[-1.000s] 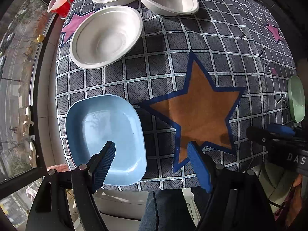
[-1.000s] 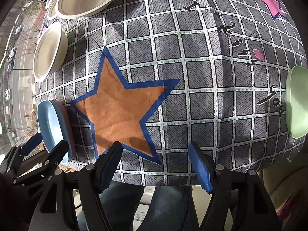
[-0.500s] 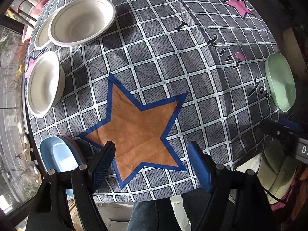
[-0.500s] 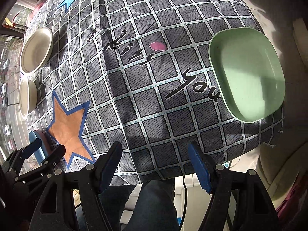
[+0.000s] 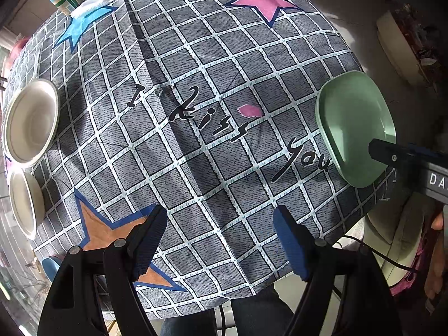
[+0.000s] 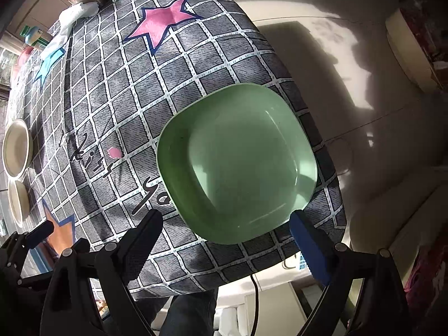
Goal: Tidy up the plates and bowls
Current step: 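Move both tools across the cloth to the green plate, then close the right tool on the green plate rim while the left tool grips beside it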
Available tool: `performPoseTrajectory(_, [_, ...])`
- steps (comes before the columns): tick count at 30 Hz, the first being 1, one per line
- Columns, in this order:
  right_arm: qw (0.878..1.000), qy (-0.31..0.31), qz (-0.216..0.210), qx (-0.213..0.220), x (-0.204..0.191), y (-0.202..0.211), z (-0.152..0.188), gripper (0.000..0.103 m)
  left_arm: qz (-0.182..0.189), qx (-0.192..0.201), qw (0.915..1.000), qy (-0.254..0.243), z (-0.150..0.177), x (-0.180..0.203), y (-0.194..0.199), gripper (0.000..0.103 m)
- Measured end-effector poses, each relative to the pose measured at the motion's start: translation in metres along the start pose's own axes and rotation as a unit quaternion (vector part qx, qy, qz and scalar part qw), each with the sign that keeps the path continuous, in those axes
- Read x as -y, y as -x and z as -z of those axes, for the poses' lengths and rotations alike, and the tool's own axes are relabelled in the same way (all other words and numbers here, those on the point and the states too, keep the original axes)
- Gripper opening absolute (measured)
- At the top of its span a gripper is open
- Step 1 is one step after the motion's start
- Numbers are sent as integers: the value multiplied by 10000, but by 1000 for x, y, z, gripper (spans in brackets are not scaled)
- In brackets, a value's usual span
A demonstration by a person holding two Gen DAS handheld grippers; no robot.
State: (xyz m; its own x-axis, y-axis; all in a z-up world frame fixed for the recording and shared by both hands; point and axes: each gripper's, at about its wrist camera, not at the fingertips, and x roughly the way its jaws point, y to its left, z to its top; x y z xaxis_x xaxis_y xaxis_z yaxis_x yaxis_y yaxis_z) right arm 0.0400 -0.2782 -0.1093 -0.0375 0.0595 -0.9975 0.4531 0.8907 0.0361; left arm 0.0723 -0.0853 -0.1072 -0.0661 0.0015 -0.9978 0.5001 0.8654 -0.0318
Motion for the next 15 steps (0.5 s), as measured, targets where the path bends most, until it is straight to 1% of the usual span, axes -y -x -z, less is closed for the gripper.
performPoseTrajectory(3, [9996,17,289,65,20,-8,-16,93,57,-43,9999,-73,-18,19,-3,81])
performPoseTrajectory(5, [9992,4,401,48,29,-15,-24,93,117,-82,9999,-67,-31,29,-6,81])
performPoseTrajectory(7, [9988,-32,478,32,37,-22,-30,93,164,-101,9998,-8,-42,35,-9,81])
performPoseTrajectory(9, [9984,-46,562,32,43,-28,-36,93,208,-81,9997,63,-46,36,-15,81])
performPoseTrajectory(12, [9980,-36,624,19,53,-36,-42,93,265,-74,9995,126,-64,49,-23,81])
performPoseTrajectory(14, [9976,21,696,7,60,-39,-46,93,286,-74,9995,131,-73,64,-32,81])
performPoseTrajectory(15, [9972,65,743,17,61,-41,-48,93,284,-83,9995,119,-64,74,-47,81])
